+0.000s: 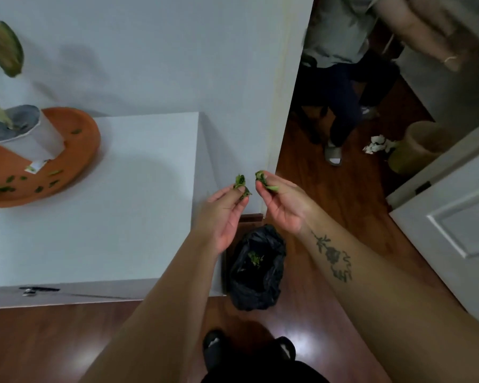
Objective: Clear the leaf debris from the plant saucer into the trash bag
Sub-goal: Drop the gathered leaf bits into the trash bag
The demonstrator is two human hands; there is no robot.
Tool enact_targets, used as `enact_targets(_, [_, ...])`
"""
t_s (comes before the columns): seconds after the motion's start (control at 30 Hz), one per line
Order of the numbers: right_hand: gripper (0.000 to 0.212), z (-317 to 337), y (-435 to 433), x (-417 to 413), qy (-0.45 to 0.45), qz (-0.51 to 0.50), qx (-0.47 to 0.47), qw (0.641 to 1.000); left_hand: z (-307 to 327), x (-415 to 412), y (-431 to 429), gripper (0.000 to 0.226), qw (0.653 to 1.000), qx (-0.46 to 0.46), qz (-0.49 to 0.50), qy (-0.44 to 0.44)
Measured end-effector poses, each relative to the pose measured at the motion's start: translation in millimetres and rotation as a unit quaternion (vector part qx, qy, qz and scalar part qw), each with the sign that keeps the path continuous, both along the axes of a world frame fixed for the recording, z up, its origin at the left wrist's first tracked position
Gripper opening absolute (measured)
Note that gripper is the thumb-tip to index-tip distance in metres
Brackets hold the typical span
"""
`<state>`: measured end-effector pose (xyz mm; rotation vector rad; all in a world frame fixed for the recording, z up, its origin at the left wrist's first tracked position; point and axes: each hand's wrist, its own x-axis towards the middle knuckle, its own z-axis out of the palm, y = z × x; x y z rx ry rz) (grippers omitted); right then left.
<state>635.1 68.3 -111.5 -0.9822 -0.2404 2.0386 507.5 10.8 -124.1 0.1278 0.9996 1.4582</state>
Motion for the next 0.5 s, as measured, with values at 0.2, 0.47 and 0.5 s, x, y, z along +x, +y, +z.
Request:
enact_targets(0.2, [0.01, -43.2, 10.0, 22.9, 0.001, -0.022, -0.026, 0.999, -41.2, 24.9, 9.9, 0.01, 0.999, -0.04, 0.009, 0.002])
enact_targets(0.47, [0.009, -132.3, 23.6, 37.6, -0.011, -0.034, -0.047, 0.998, -125.9, 41.4, 23.1, 0.008, 0.996, -0.088, 0.021, 0.016])
enact_targets(0.5, [0.009, -143.6, 24.0, 39.0, -0.013, -0.035, -0.048, 0.998, -138.9, 42.0, 23.5, 0.008, 0.996, -0.09, 0.022, 0.015])
